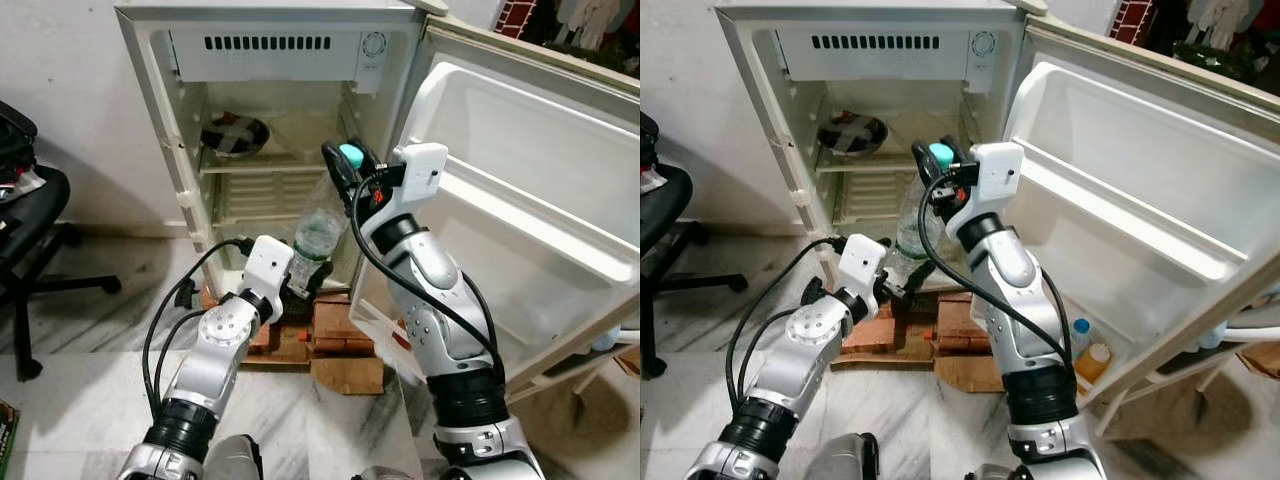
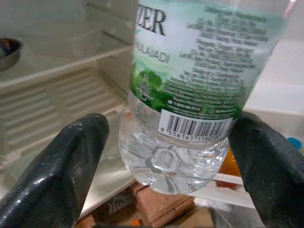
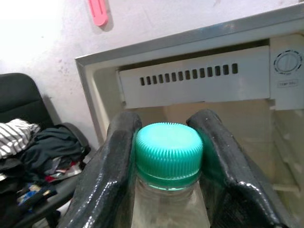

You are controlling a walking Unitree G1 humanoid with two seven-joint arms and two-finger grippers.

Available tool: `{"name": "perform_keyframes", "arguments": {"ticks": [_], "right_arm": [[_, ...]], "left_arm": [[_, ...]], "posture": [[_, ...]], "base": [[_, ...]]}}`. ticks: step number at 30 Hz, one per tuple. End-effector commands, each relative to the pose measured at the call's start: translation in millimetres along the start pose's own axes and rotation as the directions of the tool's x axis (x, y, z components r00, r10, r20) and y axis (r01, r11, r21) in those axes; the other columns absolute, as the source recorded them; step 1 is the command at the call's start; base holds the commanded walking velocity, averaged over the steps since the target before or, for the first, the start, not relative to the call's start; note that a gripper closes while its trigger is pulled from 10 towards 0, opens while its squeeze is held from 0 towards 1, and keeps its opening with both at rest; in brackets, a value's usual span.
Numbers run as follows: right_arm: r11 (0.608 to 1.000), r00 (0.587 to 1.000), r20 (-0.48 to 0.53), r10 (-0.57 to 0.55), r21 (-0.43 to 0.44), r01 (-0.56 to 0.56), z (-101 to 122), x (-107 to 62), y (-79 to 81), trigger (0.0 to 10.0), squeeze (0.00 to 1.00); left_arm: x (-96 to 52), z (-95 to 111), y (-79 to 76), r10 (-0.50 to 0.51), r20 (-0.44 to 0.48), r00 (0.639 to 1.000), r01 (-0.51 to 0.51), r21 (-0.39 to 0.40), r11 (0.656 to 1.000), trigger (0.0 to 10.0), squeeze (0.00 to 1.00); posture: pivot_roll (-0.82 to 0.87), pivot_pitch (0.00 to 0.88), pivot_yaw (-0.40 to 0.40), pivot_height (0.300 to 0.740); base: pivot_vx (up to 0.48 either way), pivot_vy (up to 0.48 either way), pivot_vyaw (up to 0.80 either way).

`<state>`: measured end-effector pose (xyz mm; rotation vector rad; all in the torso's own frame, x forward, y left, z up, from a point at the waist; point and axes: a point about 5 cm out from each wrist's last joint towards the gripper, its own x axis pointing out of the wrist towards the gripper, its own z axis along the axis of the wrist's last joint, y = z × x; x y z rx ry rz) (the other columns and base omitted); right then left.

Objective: Restocking fridge

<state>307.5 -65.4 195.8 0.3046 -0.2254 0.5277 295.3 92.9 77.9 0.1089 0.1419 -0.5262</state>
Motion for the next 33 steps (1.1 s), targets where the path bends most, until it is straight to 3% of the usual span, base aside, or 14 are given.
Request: {"name": "perform_keyframes", "arguments": {"ticks": [1, 16, 23, 28, 29, 33], "right_arm": [[1.000, 1.000, 0.008, 0.026, -0.002, -0.026, 6, -2.8, 1.9, 10.0, 0.00], [0.998, 0.997, -0.039, 0.061, 0.021, -0.060, 3, -10.0, -0.9, 10.0, 0.00], [0.999, 0.998, -0.054, 0.038, 0.012, -0.037, 2, -16.1, -14.6, 10.0, 0.00], [0.999, 0.998, -0.061, 0.031, 0.012, -0.031, -1, -18.1, -15.2, 10.0, 0.00], [0.999, 0.998, -0.061, 0.034, 0.017, -0.033, -1, -18.8, -14.7, 0.0, 0.00], [0.999, 0.997, -0.066, 0.038, 0.019, -0.036, -3, -21.1, -14.3, 0.0, 0.00]], "left_arm": [[0.6, 3, 12.1, 0.056, 0.011, 0.998, -0.057, 0.025, 0.998, 10.0, 0.00], [1.7, 5, 20.0, 0.086, 0.030, 0.996, -0.088, 0.042, 0.995, 10.0, 0.00], [-0.4, 5, 23.7, 0.108, 0.042, 0.993, -0.110, 0.048, 0.993, 10.0, 0.00], [-1.3, 5, 23.5, 0.110, 0.047, 0.993, -0.112, 0.047, 0.993, 10.0, 0.00], [-1.6, 5, 24.1, 0.110, 0.048, 0.993, -0.113, 0.048, 0.992, 10.0, 0.00], [-2.3, 5, 26.0, 0.114, 0.049, 0.992, -0.116, 0.050, 0.992, 10.0, 0.00]], "posture": [[-0.04, 0.042, -0.051, 0.740], [-0.03, 0.042, -0.048, 0.740], [-0.03, 0.045, -0.047, 0.740], [-0.02, 0.045, -0.044, 0.740], [-0.02, 0.046, -0.043, 0.740], [-0.02, 0.048, -0.044, 0.740]], "base": [[0.000, 0.000, 0.00], [0.000, 0.000, 0.00], [0.000, 0.000, 0.00], [0.000, 0.000, 0.00], [0.000, 0.000, 0.00], [0.000, 0.000, 0.00]]}}
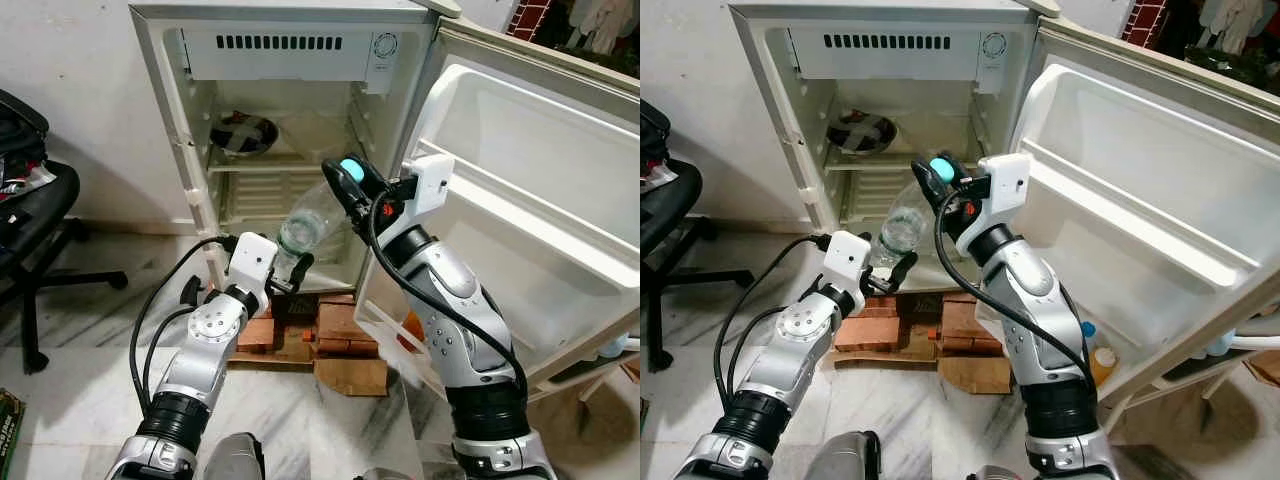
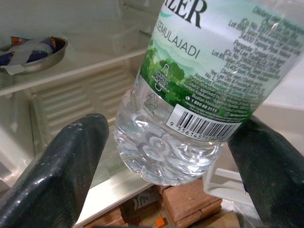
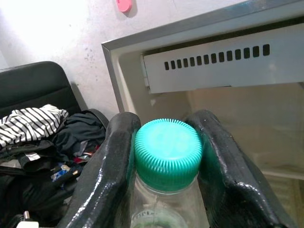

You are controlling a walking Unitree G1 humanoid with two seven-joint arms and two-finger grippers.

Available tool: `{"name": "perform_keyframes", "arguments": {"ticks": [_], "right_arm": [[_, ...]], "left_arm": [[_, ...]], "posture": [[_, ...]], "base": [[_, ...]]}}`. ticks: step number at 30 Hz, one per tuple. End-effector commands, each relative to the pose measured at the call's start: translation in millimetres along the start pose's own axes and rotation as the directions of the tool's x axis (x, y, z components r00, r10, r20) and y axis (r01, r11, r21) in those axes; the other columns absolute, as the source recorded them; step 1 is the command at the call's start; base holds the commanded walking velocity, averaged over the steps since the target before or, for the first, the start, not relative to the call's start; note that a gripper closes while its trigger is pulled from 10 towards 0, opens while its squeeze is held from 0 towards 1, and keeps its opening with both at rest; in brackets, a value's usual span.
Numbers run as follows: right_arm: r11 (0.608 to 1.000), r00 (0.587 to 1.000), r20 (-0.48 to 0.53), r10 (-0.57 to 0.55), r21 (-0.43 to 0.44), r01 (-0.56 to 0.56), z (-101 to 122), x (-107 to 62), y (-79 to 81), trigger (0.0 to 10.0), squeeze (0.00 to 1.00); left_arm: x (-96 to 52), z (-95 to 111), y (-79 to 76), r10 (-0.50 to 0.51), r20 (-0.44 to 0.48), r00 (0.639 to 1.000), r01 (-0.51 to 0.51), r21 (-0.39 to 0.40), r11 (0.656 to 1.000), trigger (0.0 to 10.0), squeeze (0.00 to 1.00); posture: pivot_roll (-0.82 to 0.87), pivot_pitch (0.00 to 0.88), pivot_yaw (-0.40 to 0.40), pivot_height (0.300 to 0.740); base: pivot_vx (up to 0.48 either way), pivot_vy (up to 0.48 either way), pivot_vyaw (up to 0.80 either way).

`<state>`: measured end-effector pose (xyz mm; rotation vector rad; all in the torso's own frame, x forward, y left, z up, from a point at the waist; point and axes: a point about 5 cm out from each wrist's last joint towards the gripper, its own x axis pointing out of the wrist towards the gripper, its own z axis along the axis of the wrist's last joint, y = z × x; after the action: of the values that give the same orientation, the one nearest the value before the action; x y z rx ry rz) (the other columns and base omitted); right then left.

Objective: Restocking fridge

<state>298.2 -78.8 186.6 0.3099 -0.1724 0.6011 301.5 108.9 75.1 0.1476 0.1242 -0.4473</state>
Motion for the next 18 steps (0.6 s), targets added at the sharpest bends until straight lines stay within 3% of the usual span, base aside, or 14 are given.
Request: {"name": "perform_keyframes", "arguments": {"ticks": [1, 2, 7, 8, 9, 11, 14, 15, 16, 18], "right_arm": [[1.000, 1.000, -0.011, -0.026, -0.011, 0.026, -1, -5.2, -5.8, 0.0, 0.00], [0.999, 0.999, -0.023, -0.028, -0.019, 0.028, -3, -6.0, -6.9, 10.0, 0.00], [0.997, 0.999, -0.028, -0.031, -0.065, 0.029, -4, -7.5, -8.7, 10.0, 0.00], [0.990, 0.999, -0.006, -0.042, -0.132, 0.041, 0, -7.2, -11.5, 10.0, 0.00], [0.990, 0.999, -0.006, -0.042, -0.132, 0.041, 0, -7.2, -11.5, 10.0, 0.00], [0.965, 0.999, 0.042, -0.032, -0.258, 0.042, 10, -4.3, -13.4, 10.0, 0.00], [0.894, 0.998, 0.066, 0.009, -0.447, 0.021, 22, 3.7, -12.3, 10.0, 0.00], [0.894, 0.998, 0.066, 0.009, -0.447, 0.021, 22, 3.7, -12.3, 10.0, 0.00], [0.818, 0.998, 0.063, 0.009, -0.574, 0.029, 29, 11.3, -14.0, 10.0, 0.00], [0.778, 0.997, 0.065, -0.045, -0.624, 0.076, 33, 16.1, -23.4, 10.0, 0.00]], "left_arm": [[0.5, 9, 9.8, 0.034, 0.043, 0.998, -0.035, 0.016, 0.999, 10.0, 0.00], [0.3, 8, 11.3, 0.040, 0.040, 0.998, -0.041, 0.019, 0.999, 10.0, 0.00], [-1.8, 9, 13.1, 0.056, 0.049, 0.997, -0.057, 0.022, 0.998, 10.0, 0.00], [-3.5, 10, 15.1, 0.071, 0.060, 0.996, -0.072, 0.020, 0.997, 10.0, 0.00], [-3.5, 10, 15.1, 0.071, 0.060, 0.996, -0.072, 0.020, 0.997, 10.0, 0.00], [-6.9, 12, 19.0, 0.092, 0.070, 0.993, -0.093, 0.014, 0.996, 10.0, 0.00], [-12.1, 12, 23.7, 0.105, 0.073, 0.992, -0.106, 0.007, 0.994, 10.0, 0.00], [-12.1, 12, 23.7, 0.105, 0.073, 0.992, -0.106, 0.007, 0.994, 10.0, 0.00], [-17.1, 12, 26.7, 0.109, 0.071, 0.991, -0.109, -0.013, 0.994, 10.0, 0.00], [-23.4, 11, 27.7, 0.099, 0.068, 0.993, -0.097, -0.028, 0.995, 10.0, 0.00]], "posture": [[-0.02, 0.048, -0.044, 0.740], [-0.02, 0.048, -0.044, 0.740], [-0.02, 0.052, -0.042, 0.740], [-0.02, 0.056, -0.040, 0.740], [-0.02, 0.056, -0.040, 0.740], [-0.02, 0.065, -0.031, 0.740], [-0.02, 0.074, -0.024, 0.740], [-0.02, 0.074, -0.024, 0.740], [-0.01, 0.082, -0.018, 0.740], [-0.01, 0.086, -0.018, 0.740]], "base": [[0.000, 0.000, 0.00], [0.000, 0.000, 0.00], [0.000, 0.000, 0.00], [0.000, 0.000, 0.00], [0.000, 0.000, 0.00], [0.000, 0.000, 0.00], [0.000, 0.000, 0.00], [0.000, 0.000, 0.00], [0.000, 0.000, 0.00], [0.000, 0.000, 0.00]]}}
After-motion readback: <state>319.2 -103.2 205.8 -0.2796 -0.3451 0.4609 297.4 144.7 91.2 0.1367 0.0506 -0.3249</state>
